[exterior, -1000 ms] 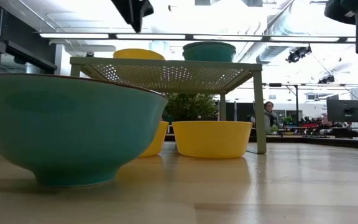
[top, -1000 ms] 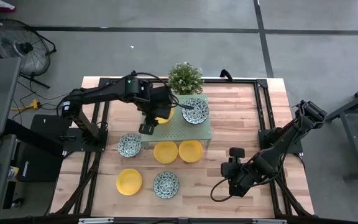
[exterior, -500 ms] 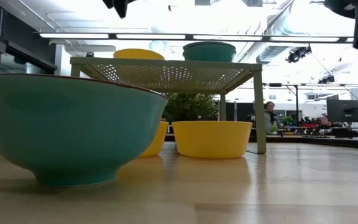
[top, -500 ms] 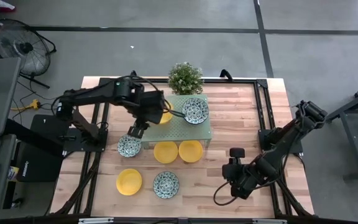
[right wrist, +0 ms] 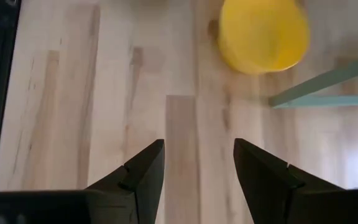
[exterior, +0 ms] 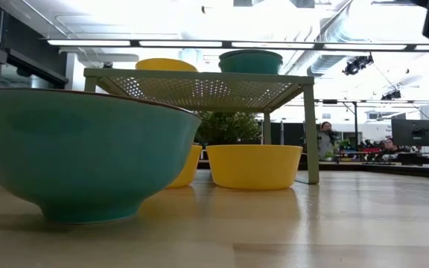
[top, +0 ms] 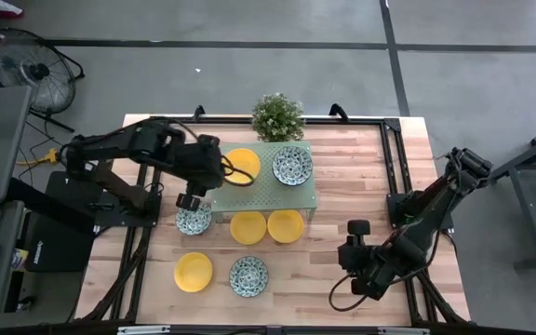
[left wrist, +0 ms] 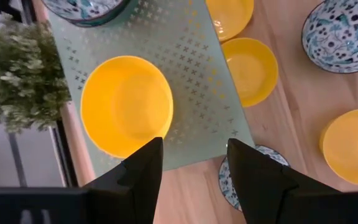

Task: Pick & Place Mini bowls
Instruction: Stack the blue patterned bowl on top of the blue patterned bowl on the shelf

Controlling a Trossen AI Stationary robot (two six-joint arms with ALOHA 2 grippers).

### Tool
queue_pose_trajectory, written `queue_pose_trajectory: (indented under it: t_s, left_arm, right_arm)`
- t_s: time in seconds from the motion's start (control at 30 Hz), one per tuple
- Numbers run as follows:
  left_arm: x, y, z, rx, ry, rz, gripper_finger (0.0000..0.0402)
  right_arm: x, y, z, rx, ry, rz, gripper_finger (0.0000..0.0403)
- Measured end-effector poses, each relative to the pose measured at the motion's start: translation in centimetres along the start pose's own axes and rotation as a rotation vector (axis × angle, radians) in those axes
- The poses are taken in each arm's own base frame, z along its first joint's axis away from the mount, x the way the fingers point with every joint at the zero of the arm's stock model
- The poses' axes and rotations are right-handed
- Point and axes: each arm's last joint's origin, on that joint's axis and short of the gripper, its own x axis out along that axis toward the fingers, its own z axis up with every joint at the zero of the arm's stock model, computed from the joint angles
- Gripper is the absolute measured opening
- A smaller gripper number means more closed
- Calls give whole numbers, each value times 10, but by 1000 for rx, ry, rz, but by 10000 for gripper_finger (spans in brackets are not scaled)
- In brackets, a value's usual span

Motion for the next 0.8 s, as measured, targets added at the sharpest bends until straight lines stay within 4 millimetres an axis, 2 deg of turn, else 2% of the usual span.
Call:
queue_pose_trajectory:
  t_s: [0.13, 0.27, 0.37, 0.5, 0.6, 0.8]
  left_arm:
    - [-1, -9, 1, 6, 14, 31, 175]
    - [10, -21, 1, 28, 53, 29, 175]
    - [23, -35, -6, 52, 88, 3, 175]
    - [45, -57, -15, 59, 32, -41, 175]
    - [59, -75, -21, 41, -84, -85, 175]
    - [87, -112, -34, -34, -83, -162, 175]
  right_arm:
    - [-15, -5, -1, -5, -87, -22, 181]
    - [-22, -3, 0, -73, -178, -53, 181]
    - [-20, 2, 1, -149, -180, -36, 181]
    - [-12, 10, 5, -250, -182, -7, 181]
    - [-11, 11, 6, -257, -191, -5, 181]
    - [-9, 8, 11, -237, -202, -9, 181]
